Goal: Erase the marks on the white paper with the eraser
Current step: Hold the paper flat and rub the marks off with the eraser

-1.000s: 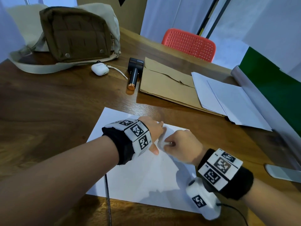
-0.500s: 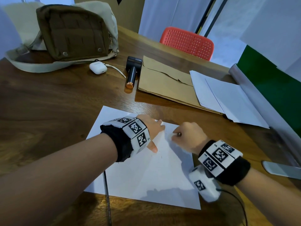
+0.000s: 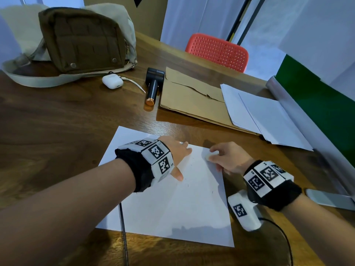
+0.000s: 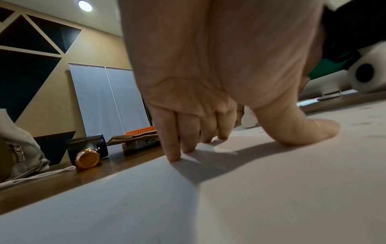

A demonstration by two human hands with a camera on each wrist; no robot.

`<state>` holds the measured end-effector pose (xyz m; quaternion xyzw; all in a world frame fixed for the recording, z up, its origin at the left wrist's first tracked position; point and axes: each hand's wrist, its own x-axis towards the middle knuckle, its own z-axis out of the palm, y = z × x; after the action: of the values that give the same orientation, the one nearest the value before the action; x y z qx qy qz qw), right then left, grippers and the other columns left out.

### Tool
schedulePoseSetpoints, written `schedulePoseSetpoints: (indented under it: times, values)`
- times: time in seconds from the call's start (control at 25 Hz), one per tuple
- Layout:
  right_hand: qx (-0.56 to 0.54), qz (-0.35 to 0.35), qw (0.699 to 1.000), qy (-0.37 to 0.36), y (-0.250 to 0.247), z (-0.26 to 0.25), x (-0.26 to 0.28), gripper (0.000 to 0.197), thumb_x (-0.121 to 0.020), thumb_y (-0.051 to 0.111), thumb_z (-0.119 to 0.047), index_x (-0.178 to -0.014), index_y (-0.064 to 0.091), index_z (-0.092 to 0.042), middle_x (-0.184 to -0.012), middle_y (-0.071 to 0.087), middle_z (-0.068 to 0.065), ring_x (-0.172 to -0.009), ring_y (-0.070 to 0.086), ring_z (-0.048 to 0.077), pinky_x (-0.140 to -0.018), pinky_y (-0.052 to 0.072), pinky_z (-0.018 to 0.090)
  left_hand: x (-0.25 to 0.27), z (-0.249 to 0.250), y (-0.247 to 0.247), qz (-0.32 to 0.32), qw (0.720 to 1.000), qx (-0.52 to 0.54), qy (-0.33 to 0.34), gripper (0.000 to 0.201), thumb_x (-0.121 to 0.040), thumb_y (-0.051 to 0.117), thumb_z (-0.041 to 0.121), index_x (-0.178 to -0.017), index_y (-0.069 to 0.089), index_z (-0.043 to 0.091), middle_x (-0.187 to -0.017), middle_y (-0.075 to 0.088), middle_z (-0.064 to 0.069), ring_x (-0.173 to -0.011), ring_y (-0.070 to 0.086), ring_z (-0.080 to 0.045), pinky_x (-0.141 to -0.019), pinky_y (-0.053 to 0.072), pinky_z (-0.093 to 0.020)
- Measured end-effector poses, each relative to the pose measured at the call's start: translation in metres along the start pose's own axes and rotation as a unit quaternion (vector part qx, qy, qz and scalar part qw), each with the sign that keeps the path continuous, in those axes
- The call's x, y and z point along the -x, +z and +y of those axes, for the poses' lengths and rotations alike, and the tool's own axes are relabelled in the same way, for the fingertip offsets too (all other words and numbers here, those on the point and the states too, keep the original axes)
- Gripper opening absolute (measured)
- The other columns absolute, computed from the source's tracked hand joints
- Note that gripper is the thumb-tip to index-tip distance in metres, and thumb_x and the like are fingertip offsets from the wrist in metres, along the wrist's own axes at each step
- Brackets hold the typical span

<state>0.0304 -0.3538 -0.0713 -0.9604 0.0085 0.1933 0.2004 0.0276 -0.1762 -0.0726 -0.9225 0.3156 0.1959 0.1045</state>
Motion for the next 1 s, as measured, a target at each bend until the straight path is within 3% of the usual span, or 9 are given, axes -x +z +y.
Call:
schedulePoseSetpoints:
  times: [0.08, 0.24, 0.44, 0.64, 0.76, 0.84, 1.0]
  values:
    - [-0.056, -0.002, 0.998, 0.018, 0.003, 0.0, 0.001, 0.012, -0.092, 0.053, -0.024, -0.1, 0.049, -0.017, -0.062, 0.063, 0.002, -0.033, 0.044, 0.006, -0.04, 0.038, 0.016, -0.001, -0.001, 0.001, -0.001, 1.0, -0.001, 0.0, 0.088, -0.086, 0.054, 0.055, -0.151, 0.009, 0.017, -0.16, 0.008, -0.001, -0.138, 0.034, -0.026, -0.102, 0.038, -0.037]
    - [-0.08, -0.076, 0.993, -0.029, 0.025, -0.014, 0.021, 0.006, -0.092, 0.051, -0.018, -0.09, 0.046, -0.015, -0.057, 0.06, 0.002, -0.029, 0.04, 0.008, -0.036, 0.035, 0.017, -0.003, -0.001, 0.004, 0.004, 1.0, 0.007, 0.007, 0.091, -0.083, 0.054, 0.06, -0.151, 0.008, 0.021, -0.16, 0.01, -0.002, -0.138, 0.033, -0.027, -0.104, 0.037, -0.037]
    - [-0.024, 0.023, 0.999, 0.041, 0.011, -0.009, 0.006, 0.009, -0.091, 0.053, -0.025, -0.091, 0.05, -0.016, -0.063, 0.06, 0.002, -0.037, 0.047, 0.008, -0.038, 0.037, 0.016, -0.006, 0.001, 0.005, -0.013, 1.0, -0.003, 0.005, 0.097, -0.081, 0.054, 0.063, -0.152, 0.0, 0.025, -0.16, 0.0, -0.004, -0.143, 0.023, -0.028, -0.11, 0.029, -0.039]
    - [-0.037, -0.034, 0.998, -0.027, 0.031, -0.022, 0.019, 0.003, -0.089, 0.048, -0.013, -0.088, 0.05, -0.011, -0.056, 0.056, 0.0, -0.03, 0.044, 0.005, -0.033, 0.035, 0.017, -0.008, -0.001, 0.007, -0.008, 1.0, 0.004, 0.01, 0.096, -0.079, 0.057, 0.063, -0.152, 0.004, 0.026, -0.16, 0.007, -0.004, -0.14, 0.03, -0.03, -0.107, 0.034, -0.04]
    - [0.011, 0.021, 1.0, 0.014, 0.022, -0.015, 0.012, 0.005, -0.089, 0.05, -0.018, -0.089, 0.052, -0.013, -0.074, 0.058, 0.003, -0.06, 0.057, 0.012, -0.049, 0.045, 0.021, -0.007, 0.001, 0.005, -0.015, 1.0, 0.004, 0.004, 0.096, -0.081, 0.056, 0.061, -0.152, 0.002, 0.024, -0.16, 0.003, -0.005, -0.143, 0.023, -0.031, -0.109, 0.031, -0.041]
    - [0.026, 0.05, 0.998, 0.041, 0.019, -0.015, 0.011, 0.003, -0.089, 0.05, -0.019, -0.089, 0.05, -0.016, -0.084, 0.057, 0.003, -0.076, 0.058, 0.017, -0.062, 0.048, 0.024, -0.006, 0.002, 0.004, -0.017, 1.0, 0.0, 0.002, 0.096, -0.081, 0.055, 0.061, -0.152, 0.002, 0.024, -0.16, 0.002, -0.005, -0.143, 0.023, -0.03, -0.109, 0.031, -0.041]
    - [0.043, 0.018, 0.997, -0.054, 0.034, -0.031, 0.023, 0.004, -0.088, 0.047, -0.013, -0.085, 0.049, -0.012, -0.081, 0.056, 0.003, -0.074, 0.054, 0.019, -0.054, 0.038, 0.019, -0.007, 0.0, 0.007, -0.011, 1.0, 0.004, 0.007, 0.096, -0.08, 0.057, 0.062, -0.152, 0.004, 0.026, -0.16, 0.005, -0.005, -0.14, 0.03, -0.031, -0.107, 0.034, -0.04]
